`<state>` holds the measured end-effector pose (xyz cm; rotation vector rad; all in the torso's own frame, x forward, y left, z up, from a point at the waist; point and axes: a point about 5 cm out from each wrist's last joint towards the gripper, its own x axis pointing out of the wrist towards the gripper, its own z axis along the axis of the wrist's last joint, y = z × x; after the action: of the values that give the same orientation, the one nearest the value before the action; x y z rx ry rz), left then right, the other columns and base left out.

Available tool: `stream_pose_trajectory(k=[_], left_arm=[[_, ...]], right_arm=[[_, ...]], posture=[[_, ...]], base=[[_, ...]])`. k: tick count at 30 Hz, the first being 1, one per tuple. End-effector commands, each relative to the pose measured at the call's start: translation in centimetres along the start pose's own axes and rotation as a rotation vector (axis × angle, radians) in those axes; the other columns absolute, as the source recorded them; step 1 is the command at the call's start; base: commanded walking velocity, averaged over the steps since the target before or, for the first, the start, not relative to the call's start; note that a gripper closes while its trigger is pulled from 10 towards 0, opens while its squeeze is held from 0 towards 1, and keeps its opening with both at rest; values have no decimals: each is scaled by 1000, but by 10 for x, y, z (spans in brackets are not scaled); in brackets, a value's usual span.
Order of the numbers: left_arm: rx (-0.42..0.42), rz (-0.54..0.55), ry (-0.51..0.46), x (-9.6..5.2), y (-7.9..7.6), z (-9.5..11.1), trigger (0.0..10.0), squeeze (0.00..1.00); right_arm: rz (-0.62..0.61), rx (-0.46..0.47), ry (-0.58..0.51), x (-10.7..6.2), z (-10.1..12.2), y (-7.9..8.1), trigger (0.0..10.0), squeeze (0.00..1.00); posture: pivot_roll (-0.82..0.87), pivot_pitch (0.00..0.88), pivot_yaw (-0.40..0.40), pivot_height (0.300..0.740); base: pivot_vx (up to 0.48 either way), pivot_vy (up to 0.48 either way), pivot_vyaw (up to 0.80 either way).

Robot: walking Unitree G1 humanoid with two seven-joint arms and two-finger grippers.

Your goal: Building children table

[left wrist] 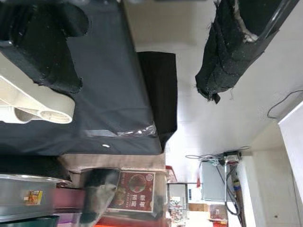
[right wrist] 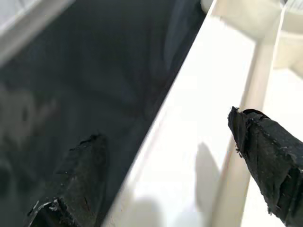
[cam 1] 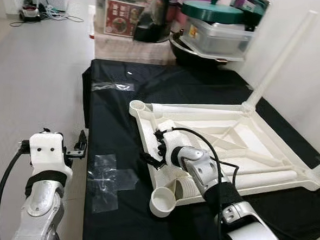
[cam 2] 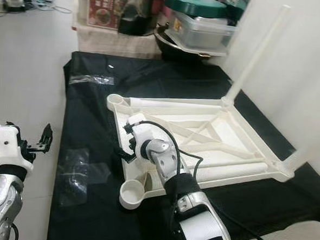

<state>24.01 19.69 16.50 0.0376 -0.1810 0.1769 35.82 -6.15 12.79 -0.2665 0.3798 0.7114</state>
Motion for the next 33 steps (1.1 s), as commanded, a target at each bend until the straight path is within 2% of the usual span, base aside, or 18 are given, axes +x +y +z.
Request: stream_pose_trajectory(k=[1,2,3,10,11,15,18,21,22,23,24,26,28,29,30,31,32,33], left_arm=[[-1,-12,0,1,-2,-1,10000,0],[1,-13,0,1,-2,-1,10000,0],[0,-15,-1,2,-3,-1,10000,0],[0,-14,-2,2,-3,-1,10000,0],[2,-19,0,2,-4,-2,10000,0],[3,-21,1,2,-4,-2,10000,0],[5,-23,2,3,-4,-2,10000,0],[5,-23,2,3,-4,-2,10000,0],[5,-23,2,3,-4,-2,10000,0],[5,-23,2,3,-4,-2,10000,0],[6,-23,3,2,-4,-2,10000,0],[6,-23,3,2,-4,-2,10000,0],[6,-23,3,2,-4,-2,10000,0],[5,-21,3,1,-4,-2,10000,0],[5,-21,3,1,-4,-2,10000,0],[5,-19,4,1,-4,-2,10000,0],[6,-18,5,0,-4,-3,10000,0],[6,-18,5,0,-3,-2,10000,0]], right_arm=[[-12,34,-5,-1,0,-2,10000,0],[-7,57,-1,0,0,2,10000,0],[29,95,82,1,-15,6,10000,0],[51,92,125,2,-23,6,10000,0],[37,126,196,3,-33,2,10000,0],[30,140,224,3,-37,1,10000,0],[60,86,260,-1,-47,0,10000,0],[61,88,264,-1,-47,0,10000,0],[69,83,270,-1,-48,1,9451,0],[75,79,275,-1,-48,1,9451,0],[78,72,283,-2,-48,-1,10000,0],[66,73,277,-2,-47,-4,10000,0],[39,76,241,-1,-39,-10,10000,0],[12,88,99,0,-13,-14,10000,0],[12,88,99,0,-13,-14,10000,0],[-31,108,-98,-2,25,-19,10000,0],[-82,133,-221,-7,50,-24,10000,0],[-194,182,-247,-10,56,-35,10000,0]], posture=[[130,0,-151,740],[130,0,-151,740],[137,0,-156,740],[136,0,-156,740],[134,0,-157,740],[135,0,-158,740],[137,0,-159,740],[137,0,-159,740],[137,0,-159,740],[137,0,-159,740],[133,0,-160,740],[133,0,-160,740],[133,0,-161,740],[134,0,-161,740],[134,0,-161,740],[135,0,-159,740],[136,0,-159,740],[136,0,-159,740]], base=[[0,0,0],[0,0,0],[0,0,0],[0,0,0],[0,0,0],[0,0,0],[0,0,0],[0,0,0],[0,0,0],[0,0,0],[0,0,0],[0,0,0],[0,0,0],[0,0,0],[0,0,0],[0,0,0],[0,0,0],[0,0,0]])
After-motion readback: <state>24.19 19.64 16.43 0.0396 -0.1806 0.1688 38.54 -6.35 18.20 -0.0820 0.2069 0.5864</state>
